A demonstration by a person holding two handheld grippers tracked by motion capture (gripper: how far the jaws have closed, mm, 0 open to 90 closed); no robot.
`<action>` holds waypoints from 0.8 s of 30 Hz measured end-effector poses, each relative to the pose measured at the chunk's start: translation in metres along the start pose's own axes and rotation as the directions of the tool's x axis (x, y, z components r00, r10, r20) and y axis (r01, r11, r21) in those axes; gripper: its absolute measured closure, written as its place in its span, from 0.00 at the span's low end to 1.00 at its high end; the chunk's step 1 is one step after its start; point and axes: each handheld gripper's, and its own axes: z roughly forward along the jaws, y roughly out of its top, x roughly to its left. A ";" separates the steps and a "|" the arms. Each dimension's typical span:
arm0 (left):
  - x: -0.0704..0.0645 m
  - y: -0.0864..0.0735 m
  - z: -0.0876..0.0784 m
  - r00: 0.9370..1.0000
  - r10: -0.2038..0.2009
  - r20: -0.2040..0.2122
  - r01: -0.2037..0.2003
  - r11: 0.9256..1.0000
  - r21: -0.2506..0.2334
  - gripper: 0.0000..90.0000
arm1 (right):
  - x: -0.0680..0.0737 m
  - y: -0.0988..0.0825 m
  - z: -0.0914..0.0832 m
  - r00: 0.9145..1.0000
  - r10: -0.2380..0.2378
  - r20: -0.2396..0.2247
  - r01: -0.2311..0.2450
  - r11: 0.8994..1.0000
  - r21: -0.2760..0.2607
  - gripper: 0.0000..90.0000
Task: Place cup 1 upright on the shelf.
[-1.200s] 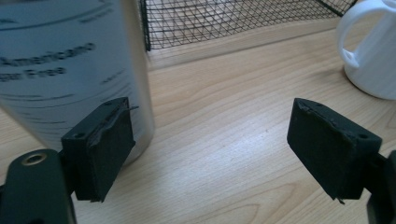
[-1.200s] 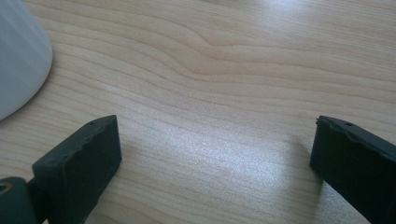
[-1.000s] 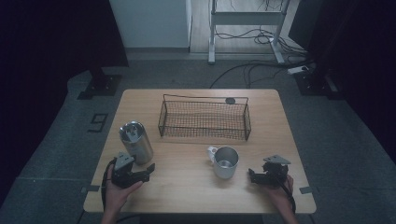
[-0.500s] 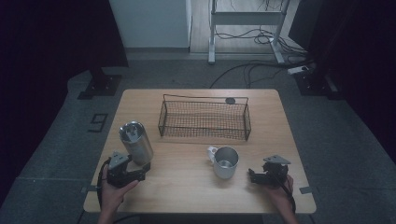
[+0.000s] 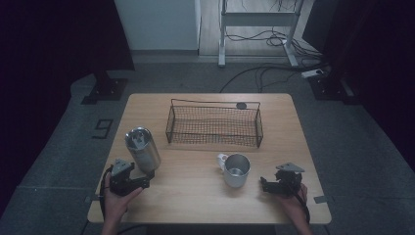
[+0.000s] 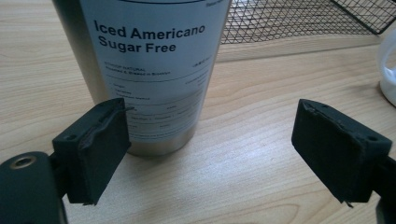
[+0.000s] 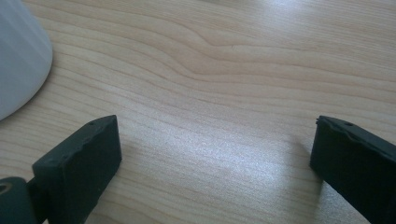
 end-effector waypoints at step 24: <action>0.002 -0.002 0.019 1.000 0.004 -0.020 -0.003 0.999 0.055 0.08 | -0.001 0.001 0.000 1.000 -0.004 -0.006 0.004 1.000 -0.004 0.03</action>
